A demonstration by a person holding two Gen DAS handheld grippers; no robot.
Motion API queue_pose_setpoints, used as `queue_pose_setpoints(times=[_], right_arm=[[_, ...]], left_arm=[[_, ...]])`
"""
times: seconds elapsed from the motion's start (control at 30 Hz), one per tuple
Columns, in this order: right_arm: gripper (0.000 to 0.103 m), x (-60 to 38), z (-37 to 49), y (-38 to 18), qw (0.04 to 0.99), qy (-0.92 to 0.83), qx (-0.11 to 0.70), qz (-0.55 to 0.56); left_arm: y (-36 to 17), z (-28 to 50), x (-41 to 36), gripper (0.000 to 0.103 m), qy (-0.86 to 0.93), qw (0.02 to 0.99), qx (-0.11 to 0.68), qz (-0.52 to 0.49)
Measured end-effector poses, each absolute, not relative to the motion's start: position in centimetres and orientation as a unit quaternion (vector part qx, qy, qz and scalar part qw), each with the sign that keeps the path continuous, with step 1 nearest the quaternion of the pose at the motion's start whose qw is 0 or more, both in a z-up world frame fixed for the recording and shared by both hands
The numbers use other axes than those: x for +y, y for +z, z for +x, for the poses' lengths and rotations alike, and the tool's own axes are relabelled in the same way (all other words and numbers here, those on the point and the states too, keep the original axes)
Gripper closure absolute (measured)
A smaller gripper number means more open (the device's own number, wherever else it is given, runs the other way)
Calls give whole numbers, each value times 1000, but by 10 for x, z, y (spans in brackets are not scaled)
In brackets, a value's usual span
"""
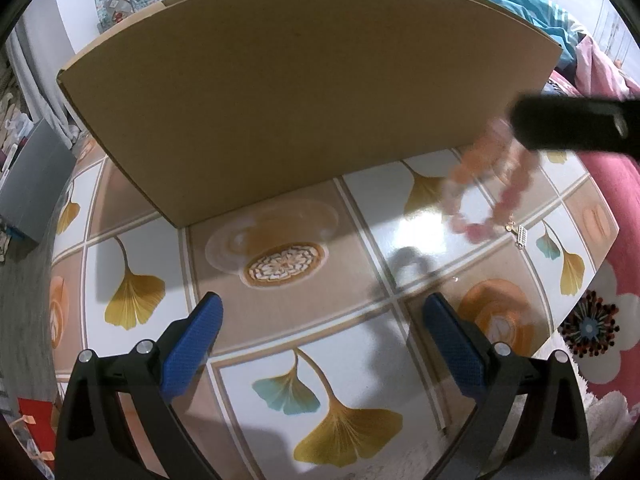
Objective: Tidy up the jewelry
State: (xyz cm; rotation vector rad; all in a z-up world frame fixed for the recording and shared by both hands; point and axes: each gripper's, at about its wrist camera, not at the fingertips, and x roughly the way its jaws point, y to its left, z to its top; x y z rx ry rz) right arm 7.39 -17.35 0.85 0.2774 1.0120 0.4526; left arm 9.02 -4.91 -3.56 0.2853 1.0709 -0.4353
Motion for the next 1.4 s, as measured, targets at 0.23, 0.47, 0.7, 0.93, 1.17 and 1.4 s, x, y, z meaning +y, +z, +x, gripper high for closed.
queue_pose_setpoints(times=[0.23, 0.47, 0.7, 0.93, 1.17, 1.4], right_arm=[[83, -182, 92, -25, 840, 156, 507, 112], [77, -220, 72, -19, 854, 126, 486, 139], [76, -252, 36, -24, 859, 94, 482, 141], [60, -237, 8, -26, 876, 93, 469, 65], [60, -206, 8, -42, 876, 117, 468, -7], [75, -188, 17, -52, 878, 135, 457, -50]], left_arm=[[-36, 89, -46, 4, -205, 829, 503, 135], [-36, 89, -45, 4, -205, 829, 502, 135], [-38, 87, -44, 4, -207, 829, 501, 136], [-39, 84, -42, 4, -207, 834, 494, 134], [-38, 83, -42, 4, -201, 835, 495, 131], [-38, 83, -43, 4, -201, 835, 494, 131]])
